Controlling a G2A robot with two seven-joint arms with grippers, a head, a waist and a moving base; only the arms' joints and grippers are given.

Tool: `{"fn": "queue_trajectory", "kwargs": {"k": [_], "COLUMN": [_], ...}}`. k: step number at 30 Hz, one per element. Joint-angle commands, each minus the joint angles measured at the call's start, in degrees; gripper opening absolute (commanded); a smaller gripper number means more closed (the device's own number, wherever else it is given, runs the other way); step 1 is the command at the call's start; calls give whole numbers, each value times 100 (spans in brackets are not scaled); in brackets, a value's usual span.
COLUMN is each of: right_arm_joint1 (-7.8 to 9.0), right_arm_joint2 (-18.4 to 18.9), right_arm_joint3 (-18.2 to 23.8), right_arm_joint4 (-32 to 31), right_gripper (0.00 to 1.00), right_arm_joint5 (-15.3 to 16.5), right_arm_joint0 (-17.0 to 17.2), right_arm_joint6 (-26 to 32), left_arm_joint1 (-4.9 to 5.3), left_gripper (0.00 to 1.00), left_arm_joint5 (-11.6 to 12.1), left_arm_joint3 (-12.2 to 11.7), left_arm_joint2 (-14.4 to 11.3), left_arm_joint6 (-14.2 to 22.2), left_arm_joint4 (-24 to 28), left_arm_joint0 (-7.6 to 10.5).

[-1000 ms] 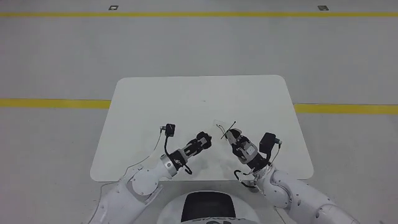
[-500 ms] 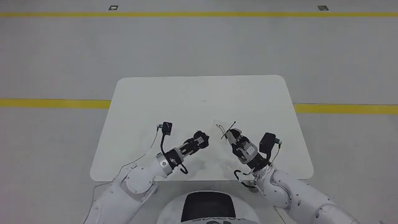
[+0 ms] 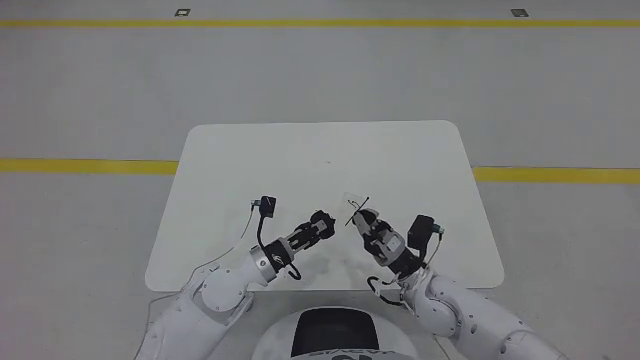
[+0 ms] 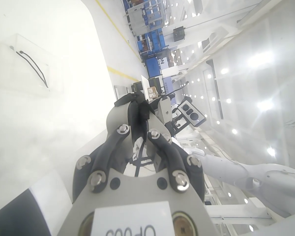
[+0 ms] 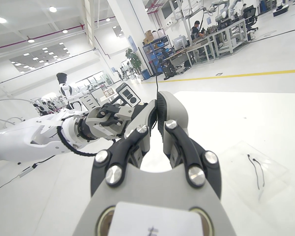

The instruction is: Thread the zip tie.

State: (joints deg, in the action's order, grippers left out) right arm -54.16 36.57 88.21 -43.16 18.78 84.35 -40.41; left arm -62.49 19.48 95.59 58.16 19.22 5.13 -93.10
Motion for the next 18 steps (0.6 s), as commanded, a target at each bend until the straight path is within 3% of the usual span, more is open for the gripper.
{"fn": "queue_trajectory", "kwargs": {"k": [1,18], "right_arm_joint1": [-57,-375], "right_arm_joint2": [-21,116], "right_arm_joint3": [-26,-229], "right_arm_joint4": [-24,-257], "right_gripper": [0,0], "right_arm_joint5": [2,-1], "right_arm_joint0": [-26,-41], "right_arm_joint6": [0,-65], "left_arm_joint1": [0,0], "left_gripper": [0,0], "left_arm_joint5": [0,0], "left_arm_joint3": [0,0], "left_arm_joint2": [0,0], "left_arm_joint6": [0,0], "left_arm_joint4": [0,0], "left_arm_joint0": [0,0]}}
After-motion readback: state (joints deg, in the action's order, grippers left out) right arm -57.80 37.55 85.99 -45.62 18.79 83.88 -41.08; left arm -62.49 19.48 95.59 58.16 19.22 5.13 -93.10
